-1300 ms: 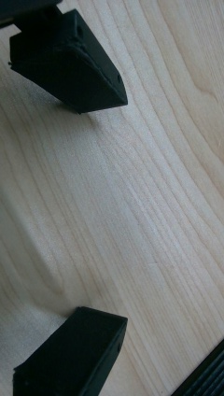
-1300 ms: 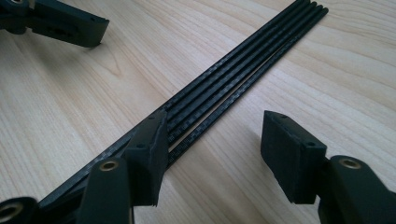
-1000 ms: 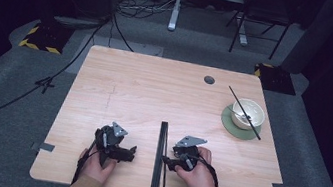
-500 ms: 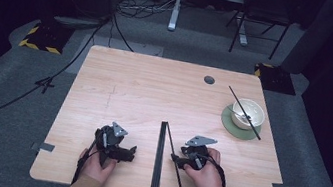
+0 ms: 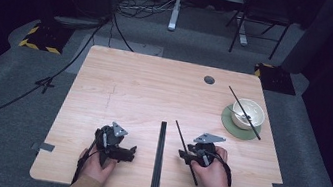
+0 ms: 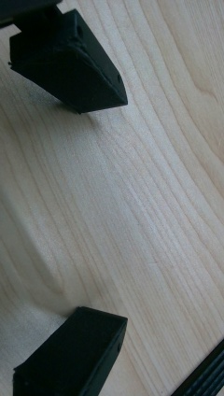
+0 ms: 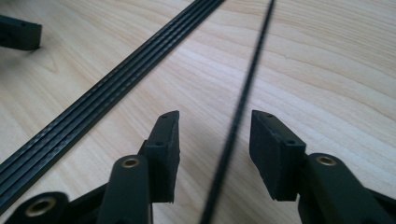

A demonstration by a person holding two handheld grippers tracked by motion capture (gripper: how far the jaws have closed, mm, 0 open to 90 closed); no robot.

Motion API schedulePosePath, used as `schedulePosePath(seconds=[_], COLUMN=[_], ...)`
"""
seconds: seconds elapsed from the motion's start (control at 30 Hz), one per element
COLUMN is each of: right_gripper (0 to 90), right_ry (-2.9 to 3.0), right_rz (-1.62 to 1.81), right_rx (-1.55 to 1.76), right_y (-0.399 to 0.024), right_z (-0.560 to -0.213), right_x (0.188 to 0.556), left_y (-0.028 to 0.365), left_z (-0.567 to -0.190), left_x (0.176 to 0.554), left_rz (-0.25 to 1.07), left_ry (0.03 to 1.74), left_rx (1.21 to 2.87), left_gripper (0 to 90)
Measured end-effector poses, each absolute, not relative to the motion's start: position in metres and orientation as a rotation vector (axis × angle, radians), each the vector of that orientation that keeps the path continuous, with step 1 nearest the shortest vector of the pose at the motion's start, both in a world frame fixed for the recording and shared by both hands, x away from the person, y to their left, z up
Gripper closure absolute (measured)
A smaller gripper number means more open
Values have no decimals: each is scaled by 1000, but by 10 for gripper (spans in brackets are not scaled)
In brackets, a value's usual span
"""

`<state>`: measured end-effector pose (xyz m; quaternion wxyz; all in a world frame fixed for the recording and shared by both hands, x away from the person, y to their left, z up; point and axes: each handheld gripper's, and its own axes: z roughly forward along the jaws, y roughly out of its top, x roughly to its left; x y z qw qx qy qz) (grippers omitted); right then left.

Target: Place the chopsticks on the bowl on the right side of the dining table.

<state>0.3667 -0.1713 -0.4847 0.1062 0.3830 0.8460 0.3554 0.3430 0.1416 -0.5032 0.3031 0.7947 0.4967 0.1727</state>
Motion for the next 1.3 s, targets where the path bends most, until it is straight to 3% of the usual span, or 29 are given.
schedulePosePath(seconds=[0.17, 0.57, 1.3], right_gripper=[610, 836, 865], right_ry=[2498, 2527, 2523], right_rz=[1020, 980, 953], right_rx=[1132, 1144, 1268], right_y=[-175, -191, -214], right_z=[-487, -486, -476], right_x=[367, 375, 387], left_y=[142, 142, 140], left_z=[-503, -503, -504], left_x=[343, 343, 344], left_rz=[455, 457, 449], left_ry=[1316, 1316, 1309], left_rx=[2106, 2106, 2107], left_gripper=[5, 5, 5])
